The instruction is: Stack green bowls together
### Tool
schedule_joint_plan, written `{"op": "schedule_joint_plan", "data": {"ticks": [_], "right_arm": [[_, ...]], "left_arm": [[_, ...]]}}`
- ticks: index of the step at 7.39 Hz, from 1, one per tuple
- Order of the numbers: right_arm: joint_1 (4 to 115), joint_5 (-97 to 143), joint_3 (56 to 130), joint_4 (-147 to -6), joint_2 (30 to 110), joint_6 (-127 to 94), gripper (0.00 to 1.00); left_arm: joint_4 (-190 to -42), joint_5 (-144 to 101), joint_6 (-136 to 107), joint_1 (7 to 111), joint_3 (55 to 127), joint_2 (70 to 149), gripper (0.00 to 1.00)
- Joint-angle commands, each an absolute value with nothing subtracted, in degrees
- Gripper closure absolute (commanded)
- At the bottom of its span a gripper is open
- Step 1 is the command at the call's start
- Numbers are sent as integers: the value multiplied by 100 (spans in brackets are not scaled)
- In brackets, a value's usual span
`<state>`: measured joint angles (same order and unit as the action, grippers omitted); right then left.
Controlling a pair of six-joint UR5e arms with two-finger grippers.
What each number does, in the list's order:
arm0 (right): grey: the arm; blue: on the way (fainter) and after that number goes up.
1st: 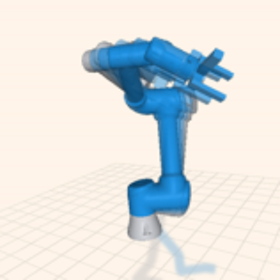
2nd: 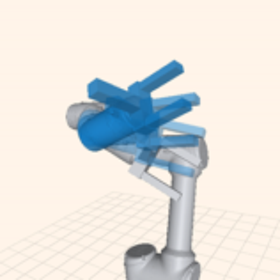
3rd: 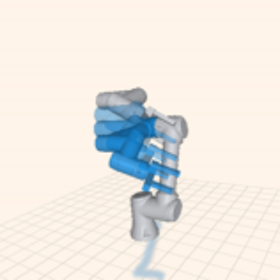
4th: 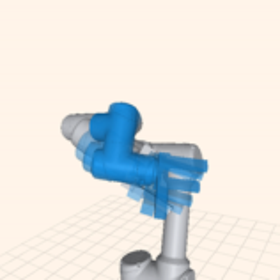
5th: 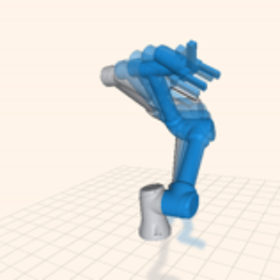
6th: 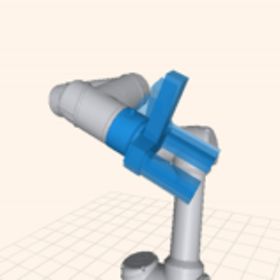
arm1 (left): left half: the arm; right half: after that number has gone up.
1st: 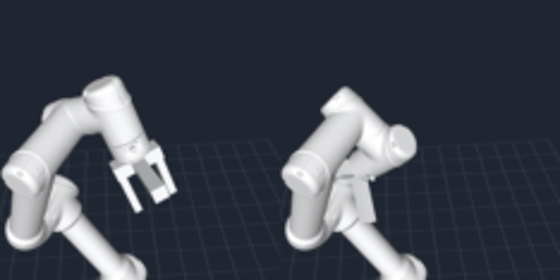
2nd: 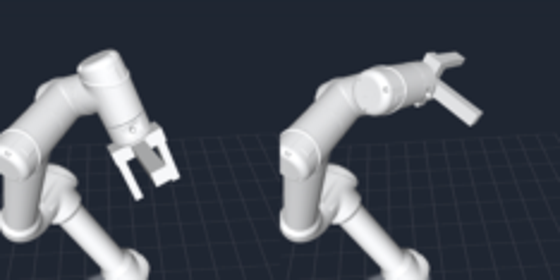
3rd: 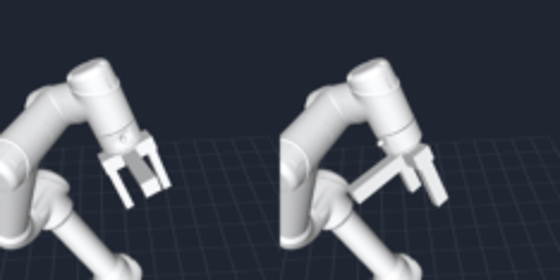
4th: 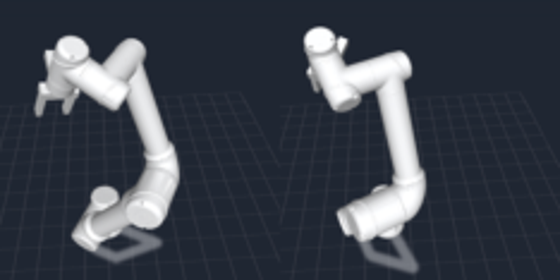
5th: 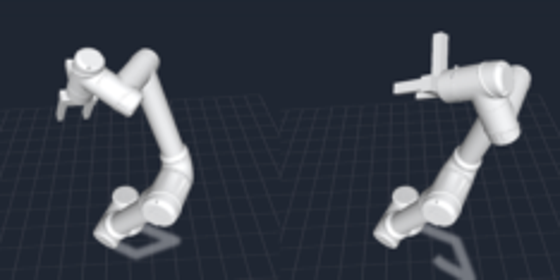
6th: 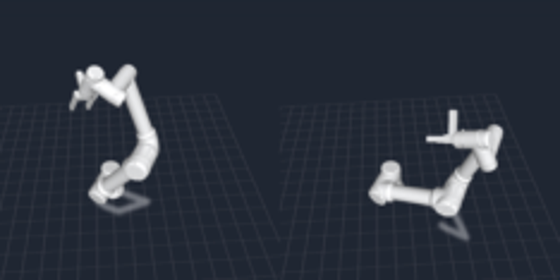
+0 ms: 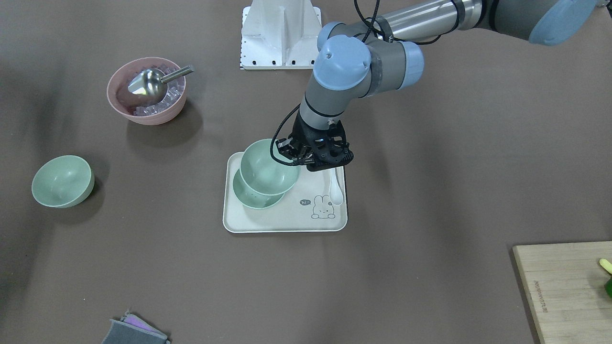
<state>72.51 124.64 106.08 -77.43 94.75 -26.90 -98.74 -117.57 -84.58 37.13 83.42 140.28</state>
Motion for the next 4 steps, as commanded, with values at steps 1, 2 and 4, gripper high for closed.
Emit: {"op": "schedule_joint_plan", "data": {"ticks": [1, 2, 4], "right_arm": [[7251, 12463, 10608, -7743, 9475, -2698, 0], [7251, 12463, 10600, -7743, 9475, -2698, 0], [7242, 12463, 10591, -7743, 9431, -2698, 0]], "left_arm": [[-9888, -11453, -8525, 3525, 7956, 14325, 100], [-9905, -11365, -8525, 3490, 7798, 14431, 100], [-9923, -11364, -8517, 3480, 7735, 14414, 100]]}}
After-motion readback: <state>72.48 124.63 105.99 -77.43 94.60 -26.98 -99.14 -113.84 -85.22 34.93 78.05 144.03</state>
